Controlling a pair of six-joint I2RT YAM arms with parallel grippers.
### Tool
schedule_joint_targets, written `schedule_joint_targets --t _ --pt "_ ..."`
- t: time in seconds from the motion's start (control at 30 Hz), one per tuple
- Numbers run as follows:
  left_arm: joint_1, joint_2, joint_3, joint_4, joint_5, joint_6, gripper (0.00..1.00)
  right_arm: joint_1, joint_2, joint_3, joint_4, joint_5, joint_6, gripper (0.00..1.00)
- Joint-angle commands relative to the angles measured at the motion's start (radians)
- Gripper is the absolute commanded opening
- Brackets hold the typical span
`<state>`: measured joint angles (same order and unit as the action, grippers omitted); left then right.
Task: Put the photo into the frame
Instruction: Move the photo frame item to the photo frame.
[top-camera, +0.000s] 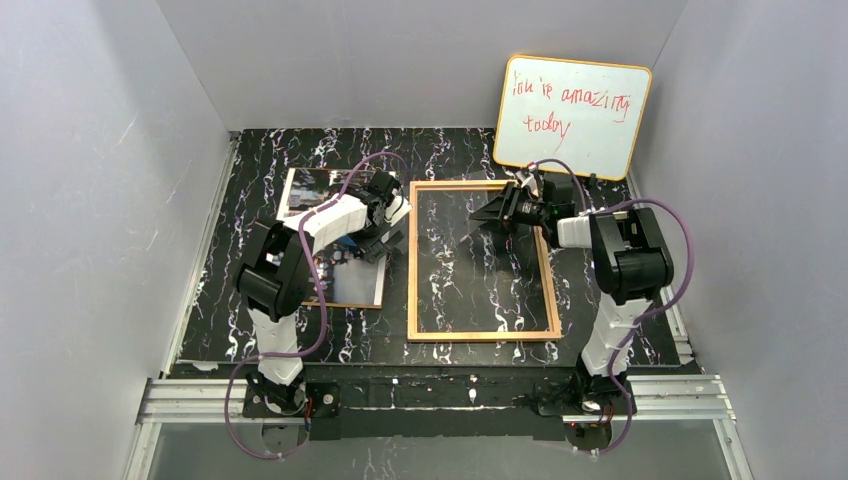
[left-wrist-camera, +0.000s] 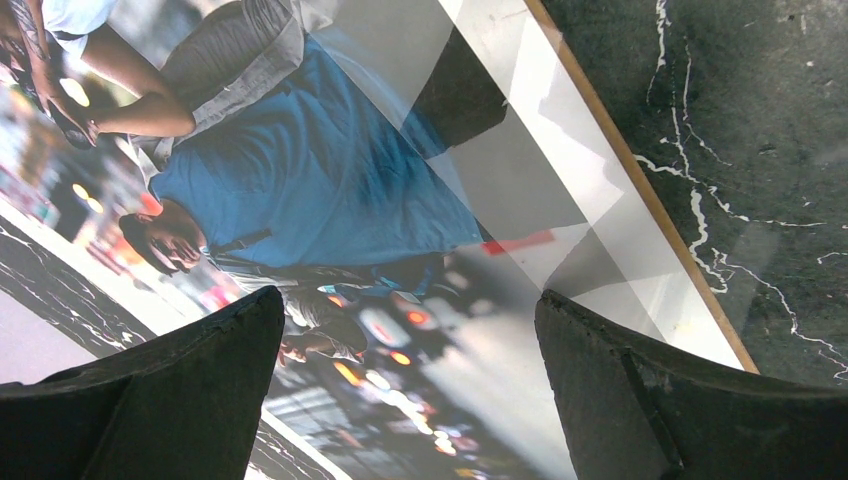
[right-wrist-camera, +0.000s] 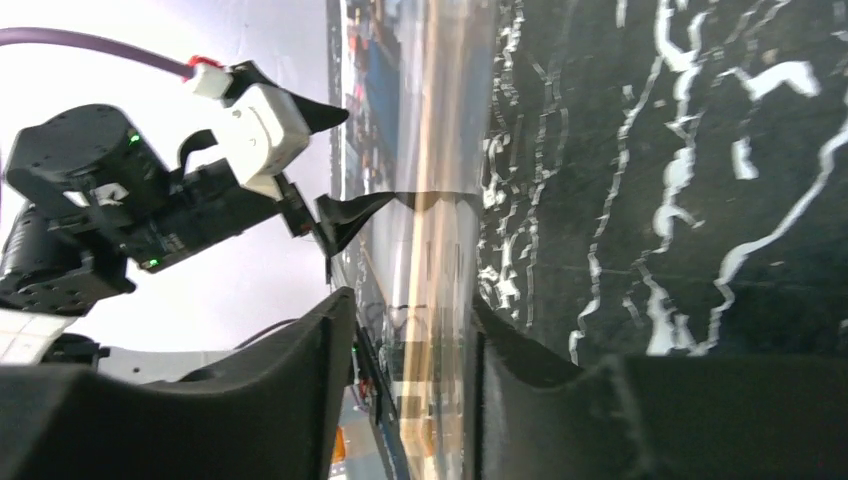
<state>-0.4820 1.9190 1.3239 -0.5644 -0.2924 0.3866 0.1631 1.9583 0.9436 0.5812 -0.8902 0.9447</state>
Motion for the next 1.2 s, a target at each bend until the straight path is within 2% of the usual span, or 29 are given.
schedule_joint_targets --t 0.0,0.07,0.1,0.27,0.4,0.47,0.5,0.6,0.63,0.8,0.93,1.17 --pt "0.005 0.092 -0.06 0.005 0.03 -0.013 0.95 0.0 -0.101 -0.033 -0.034 -0.018 -0.029 0.43" --pt "0.005 0.089 -0.047 -0.007 0.039 -0.017 0.96 0.0 -0.109 -0.037 -0.093 -0.007 -0.065 0.3" --pt "0.005 0.086 -0.039 -0.017 0.049 -0.022 0.96 0.0 -0.109 -0.034 -0.124 -0.002 -0.08 0.28" --pt "0.005 0.072 -0.011 -0.033 0.067 -0.036 0.96 0.009 -0.101 -0.023 -0.209 0.006 -0.117 0.28" --pt "0.005 0.07 -0.02 -0.034 0.067 -0.036 0.96 0.034 -0.102 0.024 -0.385 0.077 -0.235 0.31" --pt "0.005 0.07 -0.027 -0.032 0.068 -0.035 0.96 0.035 -0.09 0.044 -0.422 0.071 -0.256 0.3" --pt "0.005 0.07 -0.03 -0.031 0.068 -0.035 0.96 0.035 -0.086 0.048 -0.428 0.061 -0.259 0.27" --pt "0.005 0.063 -0.029 -0.033 0.064 -0.035 0.97 0.032 -0.082 0.065 -0.455 0.061 -0.268 0.03" --pt "0.005 0.057 -0.024 -0.035 0.061 -0.035 0.98 0.03 -0.091 0.072 -0.475 0.076 -0.276 0.01" --pt "0.006 0.019 0.047 -0.076 0.057 -0.04 0.98 0.022 -0.181 0.129 -0.692 0.237 -0.377 0.01" --pt "0.005 0.025 0.166 -0.135 0.132 -0.078 0.98 0.008 -0.255 0.177 -0.878 0.363 -0.467 0.01" --pt "-0.031 0.113 0.31 -0.192 0.29 -0.172 0.98 -0.07 -0.32 0.202 -1.018 0.386 -0.55 0.01"
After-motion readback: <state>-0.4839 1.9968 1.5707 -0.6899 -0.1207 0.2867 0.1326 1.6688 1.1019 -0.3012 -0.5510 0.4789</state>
